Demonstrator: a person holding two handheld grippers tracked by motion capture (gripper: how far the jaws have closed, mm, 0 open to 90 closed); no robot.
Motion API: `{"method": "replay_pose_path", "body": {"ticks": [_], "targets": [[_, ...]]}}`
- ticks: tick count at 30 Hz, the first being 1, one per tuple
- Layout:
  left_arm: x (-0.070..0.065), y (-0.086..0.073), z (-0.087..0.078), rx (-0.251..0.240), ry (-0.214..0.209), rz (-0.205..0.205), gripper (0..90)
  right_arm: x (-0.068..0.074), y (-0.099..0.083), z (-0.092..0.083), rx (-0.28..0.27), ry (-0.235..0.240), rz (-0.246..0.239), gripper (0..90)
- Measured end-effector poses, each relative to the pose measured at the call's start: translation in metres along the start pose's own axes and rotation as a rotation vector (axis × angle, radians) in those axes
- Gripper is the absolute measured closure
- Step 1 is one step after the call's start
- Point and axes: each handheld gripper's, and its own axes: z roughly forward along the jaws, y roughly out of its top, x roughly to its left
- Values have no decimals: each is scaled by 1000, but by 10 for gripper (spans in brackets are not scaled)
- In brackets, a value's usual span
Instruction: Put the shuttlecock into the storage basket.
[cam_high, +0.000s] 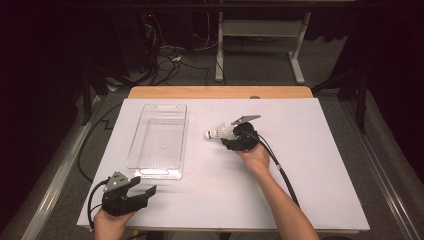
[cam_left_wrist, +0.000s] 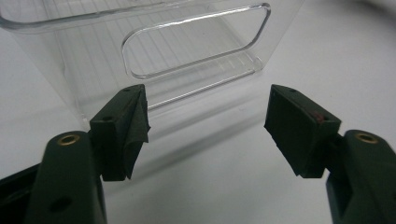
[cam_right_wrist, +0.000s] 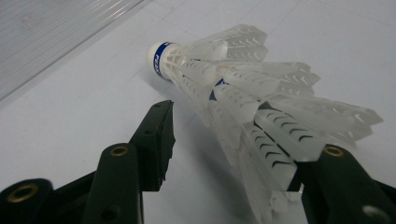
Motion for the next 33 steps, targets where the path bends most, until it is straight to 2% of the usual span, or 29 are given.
{"method": "replay_pose_path", "body": {"ticks": [10, 25, 33], "targets": [[0, 0, 0, -1, -1, -1, 311, 4, 5, 2, 4, 0, -9, 562], [0, 0, 1, 0, -2, -1, 311, 7, 8, 5, 0, -7, -7, 594], [0, 0, 1, 1, -2, -2, 311, 6, 8, 7, 14, -4, 4, 665]]}}
